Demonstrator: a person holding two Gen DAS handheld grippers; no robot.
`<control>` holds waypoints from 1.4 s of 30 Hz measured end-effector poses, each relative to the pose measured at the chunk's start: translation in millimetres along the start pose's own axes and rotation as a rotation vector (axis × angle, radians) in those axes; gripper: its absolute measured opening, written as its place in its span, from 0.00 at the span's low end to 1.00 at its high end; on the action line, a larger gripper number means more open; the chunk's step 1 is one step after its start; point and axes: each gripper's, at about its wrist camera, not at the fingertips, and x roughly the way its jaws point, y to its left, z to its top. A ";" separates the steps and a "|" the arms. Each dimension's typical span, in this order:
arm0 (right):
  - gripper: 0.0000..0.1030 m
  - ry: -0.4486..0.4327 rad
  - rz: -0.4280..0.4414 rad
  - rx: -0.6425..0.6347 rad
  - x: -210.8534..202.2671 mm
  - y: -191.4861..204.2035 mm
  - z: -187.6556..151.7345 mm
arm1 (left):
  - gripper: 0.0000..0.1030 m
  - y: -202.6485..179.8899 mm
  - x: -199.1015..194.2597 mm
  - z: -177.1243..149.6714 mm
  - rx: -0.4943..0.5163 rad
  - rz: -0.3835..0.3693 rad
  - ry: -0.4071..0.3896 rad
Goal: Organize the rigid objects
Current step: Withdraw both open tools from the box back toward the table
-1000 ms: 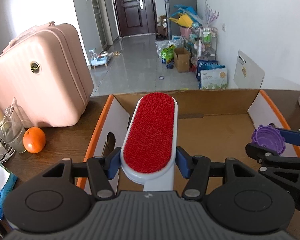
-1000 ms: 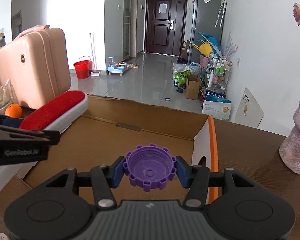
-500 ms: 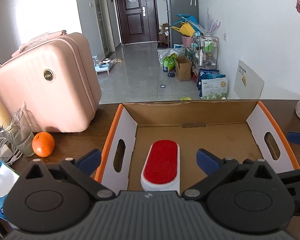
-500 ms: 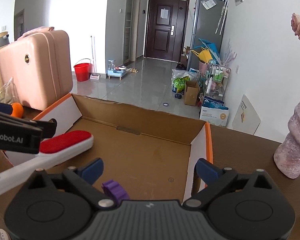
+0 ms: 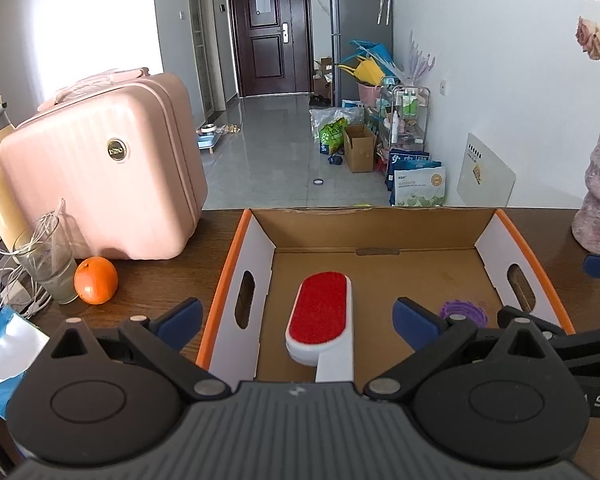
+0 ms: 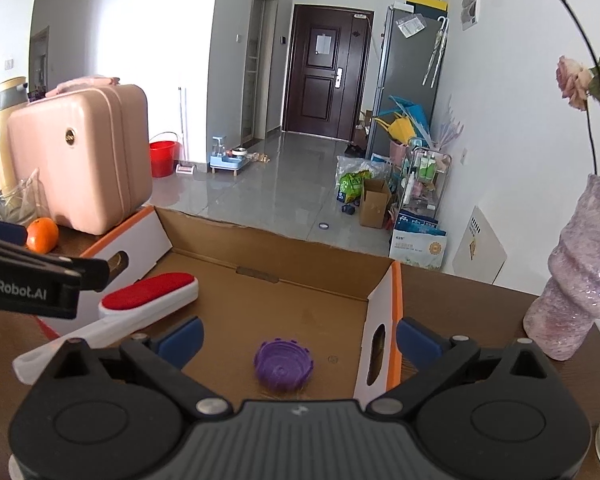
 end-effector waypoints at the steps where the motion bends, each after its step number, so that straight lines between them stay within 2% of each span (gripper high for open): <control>1: 1.00 -0.005 -0.001 -0.002 -4.4 0.1 -0.1 | 1.00 0.4 -2.8 -1.0 -0.001 0.001 -0.002; 25: 1.00 -0.103 -0.019 0.013 -103.9 21.9 -31.7 | 1.00 13.2 -82.1 -41.9 -0.025 -0.036 -0.049; 42: 1.00 -0.204 -0.028 0.027 -173.8 50.1 -77.3 | 1.00 31.2 -134.8 -88.0 -0.054 -0.039 -0.103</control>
